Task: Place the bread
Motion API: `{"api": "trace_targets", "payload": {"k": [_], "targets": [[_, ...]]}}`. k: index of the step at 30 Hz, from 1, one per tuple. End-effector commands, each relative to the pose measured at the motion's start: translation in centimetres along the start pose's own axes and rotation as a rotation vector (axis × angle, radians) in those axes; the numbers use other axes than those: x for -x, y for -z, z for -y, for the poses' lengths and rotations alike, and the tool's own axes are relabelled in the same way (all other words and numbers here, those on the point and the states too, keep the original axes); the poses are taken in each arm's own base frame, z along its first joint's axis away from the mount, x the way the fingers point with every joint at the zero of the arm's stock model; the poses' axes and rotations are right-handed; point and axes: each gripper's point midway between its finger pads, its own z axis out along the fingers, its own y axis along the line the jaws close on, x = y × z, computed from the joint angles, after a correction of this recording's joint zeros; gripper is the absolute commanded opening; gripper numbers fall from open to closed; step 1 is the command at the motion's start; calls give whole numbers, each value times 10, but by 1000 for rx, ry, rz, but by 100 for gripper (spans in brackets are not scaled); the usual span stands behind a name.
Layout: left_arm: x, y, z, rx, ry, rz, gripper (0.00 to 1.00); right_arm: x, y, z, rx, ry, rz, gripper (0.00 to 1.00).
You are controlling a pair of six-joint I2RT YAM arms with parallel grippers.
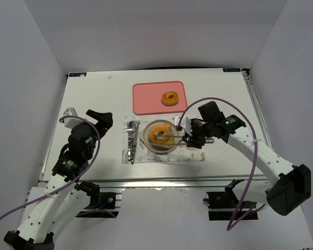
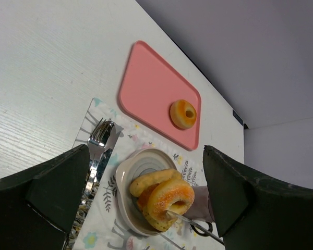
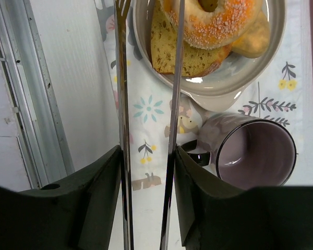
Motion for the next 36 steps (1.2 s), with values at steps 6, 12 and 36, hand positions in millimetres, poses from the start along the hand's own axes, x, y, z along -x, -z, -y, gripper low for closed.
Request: {"api": "trace_targets", "payload": {"k": [6, 12, 36], "targets": [[1, 1, -1, 1, -3, 3, 98, 44, 33, 10, -79, 84, 131, 46], [0, -2, 2, -2, -6, -1, 98, 53, 42, 10, -96, 82, 159, 44], [0, -3, 7, -23, 2, 1, 98, -159, 109, 220, -827, -972, 107, 40]]}}
